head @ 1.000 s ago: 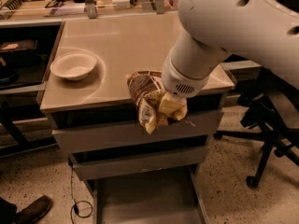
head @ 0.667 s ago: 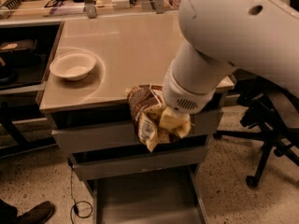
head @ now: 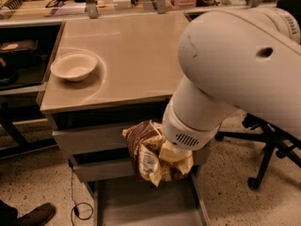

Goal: Place brown chip bag into bottom drawer

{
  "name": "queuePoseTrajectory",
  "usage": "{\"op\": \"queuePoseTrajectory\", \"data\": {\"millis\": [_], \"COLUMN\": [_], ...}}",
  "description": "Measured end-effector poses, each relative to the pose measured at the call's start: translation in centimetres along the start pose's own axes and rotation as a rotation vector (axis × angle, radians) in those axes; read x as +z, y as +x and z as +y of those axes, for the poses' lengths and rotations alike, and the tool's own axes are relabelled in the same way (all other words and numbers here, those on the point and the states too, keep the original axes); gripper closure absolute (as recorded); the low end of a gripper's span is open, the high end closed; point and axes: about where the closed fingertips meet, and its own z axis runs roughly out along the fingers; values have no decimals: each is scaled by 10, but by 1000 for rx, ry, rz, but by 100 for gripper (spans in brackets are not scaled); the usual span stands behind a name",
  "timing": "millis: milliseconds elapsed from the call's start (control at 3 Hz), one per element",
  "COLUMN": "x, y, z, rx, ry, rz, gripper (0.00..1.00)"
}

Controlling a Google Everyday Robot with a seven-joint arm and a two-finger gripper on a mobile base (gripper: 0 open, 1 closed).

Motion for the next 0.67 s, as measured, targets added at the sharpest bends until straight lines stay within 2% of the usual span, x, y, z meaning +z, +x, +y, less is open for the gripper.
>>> {"op": "queuePoseTrajectory", "data": {"millis": [333, 667], "x": [2, 37], "y": [0, 1], "z": [4, 32], "rx": [-1, 58], "ry": [-6, -76], "rz": [-9, -45], "gripper": [100, 100]}}
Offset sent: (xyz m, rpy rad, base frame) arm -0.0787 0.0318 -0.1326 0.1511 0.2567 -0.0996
